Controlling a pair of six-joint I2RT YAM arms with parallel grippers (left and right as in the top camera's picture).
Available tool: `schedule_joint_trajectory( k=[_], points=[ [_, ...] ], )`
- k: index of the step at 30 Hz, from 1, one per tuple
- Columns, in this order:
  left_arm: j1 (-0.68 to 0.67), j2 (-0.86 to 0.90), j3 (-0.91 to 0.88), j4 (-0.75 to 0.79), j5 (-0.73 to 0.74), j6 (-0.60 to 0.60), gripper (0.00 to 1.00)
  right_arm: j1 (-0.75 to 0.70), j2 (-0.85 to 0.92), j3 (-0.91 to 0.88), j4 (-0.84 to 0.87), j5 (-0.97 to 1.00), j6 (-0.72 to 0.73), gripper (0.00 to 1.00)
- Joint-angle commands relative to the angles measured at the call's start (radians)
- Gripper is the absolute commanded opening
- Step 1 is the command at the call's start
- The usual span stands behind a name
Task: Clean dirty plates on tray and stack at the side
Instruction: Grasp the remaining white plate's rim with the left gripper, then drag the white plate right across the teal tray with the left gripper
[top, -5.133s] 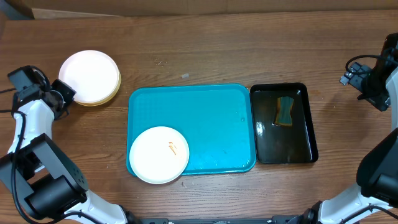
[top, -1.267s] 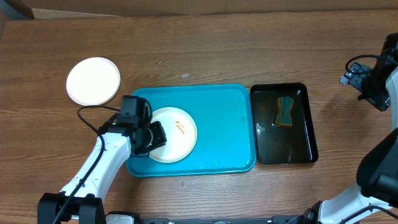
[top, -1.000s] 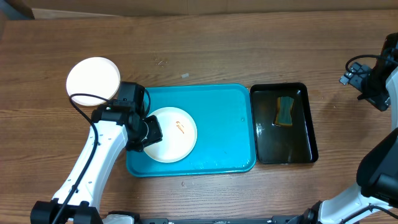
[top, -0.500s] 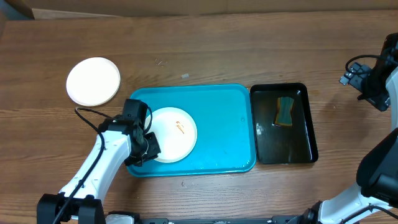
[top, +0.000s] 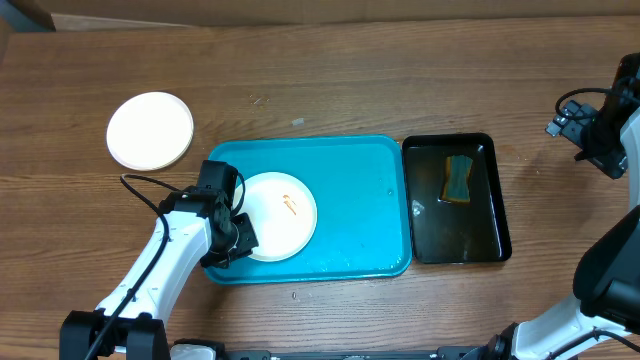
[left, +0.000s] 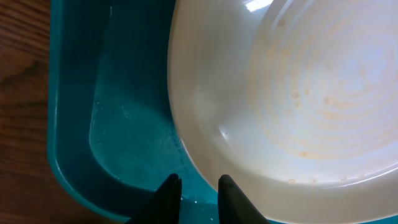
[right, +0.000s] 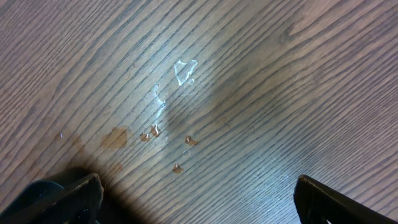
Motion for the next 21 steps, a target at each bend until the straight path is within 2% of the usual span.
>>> schedule_joint_trajectory(
  k=[1,5,9,13,21],
  points=[
    [0.000,0.002,-0.008,-0.008,-0.031,0.007,0.23,0.002,-0.016,0.014,0.005,0.000,0.000,1.00],
    [-0.001,0.003,-0.021,0.010,-0.031,0.004,0.20,0.002,-0.016,0.014,0.005,0.000,0.000,1.00],
    [-0.002,0.003,-0.076,0.116,-0.011,-0.008,0.16,0.002,-0.016,0.014,0.005,0.000,0.000,1.00],
    [-0.002,0.003,-0.082,0.158,0.045,-0.007,0.09,0.002,-0.016,0.014,0.005,0.000,0.000,1.00],
    [-0.007,0.003,-0.077,0.270,0.156,-0.002,0.04,0.002,-0.016,0.014,0.005,0.000,0.000,1.00]
  ],
)
